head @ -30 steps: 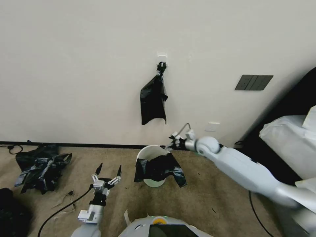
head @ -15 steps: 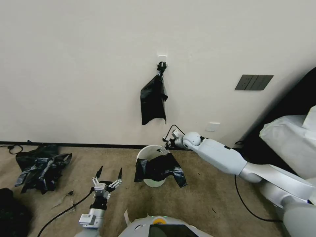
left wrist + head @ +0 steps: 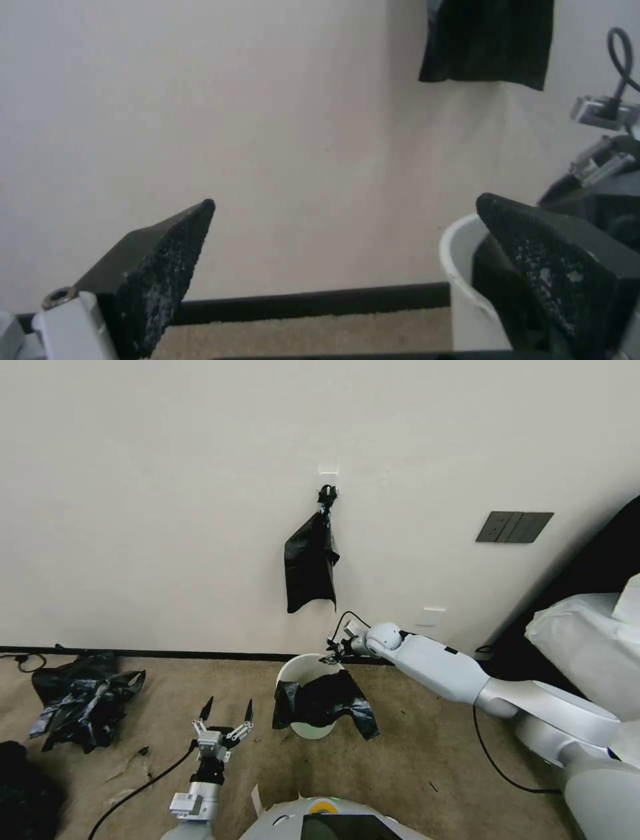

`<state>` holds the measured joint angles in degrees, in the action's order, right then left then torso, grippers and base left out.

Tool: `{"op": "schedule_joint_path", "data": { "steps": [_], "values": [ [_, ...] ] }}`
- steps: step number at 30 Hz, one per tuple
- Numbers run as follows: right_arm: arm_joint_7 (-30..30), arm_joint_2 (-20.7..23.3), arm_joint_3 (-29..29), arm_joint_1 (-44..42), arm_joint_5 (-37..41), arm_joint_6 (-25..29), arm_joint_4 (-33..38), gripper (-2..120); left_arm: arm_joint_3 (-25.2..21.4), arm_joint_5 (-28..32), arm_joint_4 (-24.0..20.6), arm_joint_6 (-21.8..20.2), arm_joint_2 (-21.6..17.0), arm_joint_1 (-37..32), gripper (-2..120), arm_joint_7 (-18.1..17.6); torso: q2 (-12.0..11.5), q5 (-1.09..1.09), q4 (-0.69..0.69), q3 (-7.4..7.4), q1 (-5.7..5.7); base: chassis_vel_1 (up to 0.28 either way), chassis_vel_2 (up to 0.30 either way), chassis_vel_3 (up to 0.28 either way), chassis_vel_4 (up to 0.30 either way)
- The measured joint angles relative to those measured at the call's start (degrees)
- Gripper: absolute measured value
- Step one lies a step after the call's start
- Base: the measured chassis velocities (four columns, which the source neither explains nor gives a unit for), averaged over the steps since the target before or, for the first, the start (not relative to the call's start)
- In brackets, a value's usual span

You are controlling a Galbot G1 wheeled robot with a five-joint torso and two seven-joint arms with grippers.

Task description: Place a trash bag onto the trash bin.

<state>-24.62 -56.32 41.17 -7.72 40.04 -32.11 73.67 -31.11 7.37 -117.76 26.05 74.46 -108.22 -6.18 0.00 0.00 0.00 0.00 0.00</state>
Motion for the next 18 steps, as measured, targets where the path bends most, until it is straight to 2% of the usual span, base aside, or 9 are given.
{"op": "schedule_joint_path", "data": {
  "steps": [2, 4, 6, 7, 10, 18],
  "values": [
    [-0.25, 0.01, 0.15, -0.46, 0.04, 0.02, 0.21, 36, -0.59, 0.61, 0.08, 0.03, -0.25, 0.45, 100, -0.04, 0.00, 0.01, -0.01, 0.00, 0.00, 0.000, 0.000, 0.000, 0.000],
    [-0.31, 0.00, 0.20, -0.61, 0.05, 0.03, 0.29, 33, -0.74, 0.85, 0.02, 0.03, -0.35, 0.56, 100, -0.04, -0.01, 0.00, -0.01, 0.00, 0.00, 0.000, 0.000, 0.000, 0.000],
    [-0.42, -0.14, 0.29, -0.77, 0.09, 0.04, 0.18, 22, -0.81, 1.15, -0.24, 0.03, -0.50, 0.70, 100, -0.04, 0.00, 0.01, 0.00, 0.00, 0.00, 0.000, 0.000, 0.000, 0.000],
    [-0.42, -0.14, 0.29, -0.77, 0.09, 0.04, 0.18, 22, -0.81, 1.15, -0.24, 0.03, -0.50, 0.70, 100, -0.04, 0.00, 0.01, 0.00, 0.00, 0.00, 0.000, 0.000, 0.000, 0.000],
    [-0.65, -0.13, 0.48, -0.77, 0.37, 0.05, 0.09, 10, -0.68, 1.29, -0.34, -0.01, -0.56, 0.84, 100, -0.02, 0.00, 0.00, -0.01, 0.00, 0.00, 0.000, 0.000, 0.000, 0.000],
    [-0.64, 0.09, 0.44, -1.01, 0.44, 0.12, 0.28, 9, -0.39, 1.77, -0.43, -0.03, -0.69, 0.97, 100, 0.03, 0.00, -0.01, -0.01, 0.00, -0.01, 0.000, 0.000, 0.000, 0.000]
  ]
}}
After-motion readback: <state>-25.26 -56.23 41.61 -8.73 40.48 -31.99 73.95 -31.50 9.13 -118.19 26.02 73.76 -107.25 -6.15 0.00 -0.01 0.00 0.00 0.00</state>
